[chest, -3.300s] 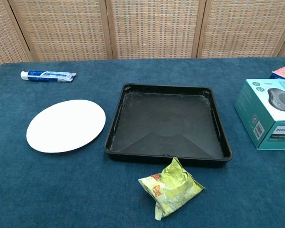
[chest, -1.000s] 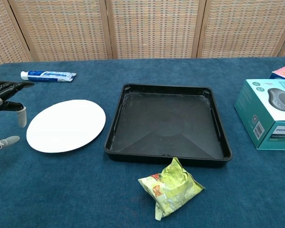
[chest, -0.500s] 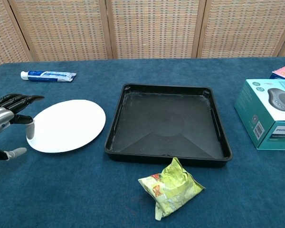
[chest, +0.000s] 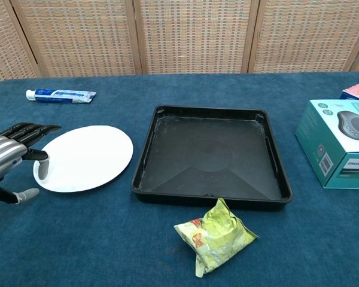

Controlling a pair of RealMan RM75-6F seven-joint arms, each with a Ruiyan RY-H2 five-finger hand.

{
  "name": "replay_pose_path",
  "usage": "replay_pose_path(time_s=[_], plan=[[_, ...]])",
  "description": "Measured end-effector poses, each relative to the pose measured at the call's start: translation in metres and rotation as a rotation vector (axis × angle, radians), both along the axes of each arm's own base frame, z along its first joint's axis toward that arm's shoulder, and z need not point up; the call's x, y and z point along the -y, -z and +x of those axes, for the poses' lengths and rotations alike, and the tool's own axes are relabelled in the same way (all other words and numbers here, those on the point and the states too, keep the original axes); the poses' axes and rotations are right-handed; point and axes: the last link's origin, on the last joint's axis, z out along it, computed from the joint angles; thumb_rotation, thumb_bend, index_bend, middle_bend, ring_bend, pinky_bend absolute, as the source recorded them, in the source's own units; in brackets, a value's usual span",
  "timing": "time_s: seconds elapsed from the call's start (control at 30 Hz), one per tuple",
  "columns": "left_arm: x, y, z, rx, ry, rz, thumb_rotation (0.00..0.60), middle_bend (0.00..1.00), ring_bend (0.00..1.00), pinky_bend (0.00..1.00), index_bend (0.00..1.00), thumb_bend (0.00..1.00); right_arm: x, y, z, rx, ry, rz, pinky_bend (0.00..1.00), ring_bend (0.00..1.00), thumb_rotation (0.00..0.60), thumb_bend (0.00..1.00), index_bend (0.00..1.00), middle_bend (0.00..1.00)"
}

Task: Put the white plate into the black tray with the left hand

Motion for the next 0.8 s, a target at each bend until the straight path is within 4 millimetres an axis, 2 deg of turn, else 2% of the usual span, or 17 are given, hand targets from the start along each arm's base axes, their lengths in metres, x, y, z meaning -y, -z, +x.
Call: replay_pose_path(time_s=[0.27, 0.8], plan=[[-0.005, 0.008, 0.007, -0.009, 0.013, 0.0, 0.6, 0.0, 0.0, 0.0, 0.56, 0.3, 0.0, -0.001, -0.001, 0.002, 0.001, -0.004, 0.0, 0.0, 0.6, 0.18, 0.08, 0.0], [-0.012, 0.014, 0.009, -0.039, 0.004, 0.005, 0.6, 0.0, 0.0, 0.0, 0.57, 0.3, 0.0, -0.002, 0.0, 0.005, -0.004, -0.009, 0.0, 0.0, 0.6, 0.18, 0.08, 0.0]])
